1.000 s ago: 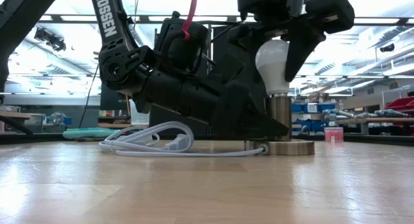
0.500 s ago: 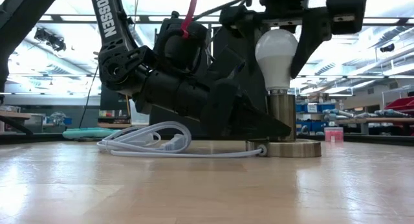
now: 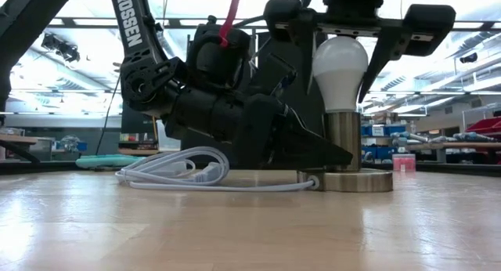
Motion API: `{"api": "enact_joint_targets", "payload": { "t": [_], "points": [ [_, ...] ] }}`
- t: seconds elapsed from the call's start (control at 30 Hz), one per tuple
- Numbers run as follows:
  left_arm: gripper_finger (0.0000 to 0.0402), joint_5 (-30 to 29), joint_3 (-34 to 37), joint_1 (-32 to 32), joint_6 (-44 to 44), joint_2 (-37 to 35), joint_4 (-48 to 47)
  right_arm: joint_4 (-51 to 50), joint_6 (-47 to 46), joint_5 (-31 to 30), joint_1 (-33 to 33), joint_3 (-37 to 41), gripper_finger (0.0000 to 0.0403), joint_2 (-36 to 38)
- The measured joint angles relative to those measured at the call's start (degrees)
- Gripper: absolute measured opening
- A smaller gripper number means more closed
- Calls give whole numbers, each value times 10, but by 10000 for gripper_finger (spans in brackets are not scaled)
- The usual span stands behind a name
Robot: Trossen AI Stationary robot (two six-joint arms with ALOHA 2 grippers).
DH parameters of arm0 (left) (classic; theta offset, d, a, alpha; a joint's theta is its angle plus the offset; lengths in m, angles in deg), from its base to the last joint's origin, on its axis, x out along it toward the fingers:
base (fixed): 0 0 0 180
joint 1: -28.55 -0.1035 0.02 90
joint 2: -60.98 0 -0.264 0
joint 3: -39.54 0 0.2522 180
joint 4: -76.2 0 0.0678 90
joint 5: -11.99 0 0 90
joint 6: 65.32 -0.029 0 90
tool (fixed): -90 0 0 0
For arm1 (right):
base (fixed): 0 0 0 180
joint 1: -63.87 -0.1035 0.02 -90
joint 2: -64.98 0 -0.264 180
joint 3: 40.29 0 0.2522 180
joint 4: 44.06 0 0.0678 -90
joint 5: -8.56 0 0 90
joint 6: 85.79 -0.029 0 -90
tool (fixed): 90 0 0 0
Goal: Screw lightbulb
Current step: Insert the lightbulb into the lamp
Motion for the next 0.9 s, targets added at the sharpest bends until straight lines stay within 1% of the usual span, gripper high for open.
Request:
{"api": "enact_joint_targets", "payload": {
  "t": [0.13,0.33,0.47,0.57,0.9],
  "points": [
    [195,-3,0,0,1,0,1,-1,-39,1,8,0,278,0],
    [195,-33,0,0,7,0,3,-6,-130,21,20,0,274,0],
    [195,-51,0,1,20,0,3,-7,-190,19,20,0,273,-1],
    [195,-68,0,2,31,0,4,-9,-253,14,20,0,274,-1],
    [195,-165,0,5,69,0,6,-22,-497,-24,28,1,272,-1]
  ]
}}
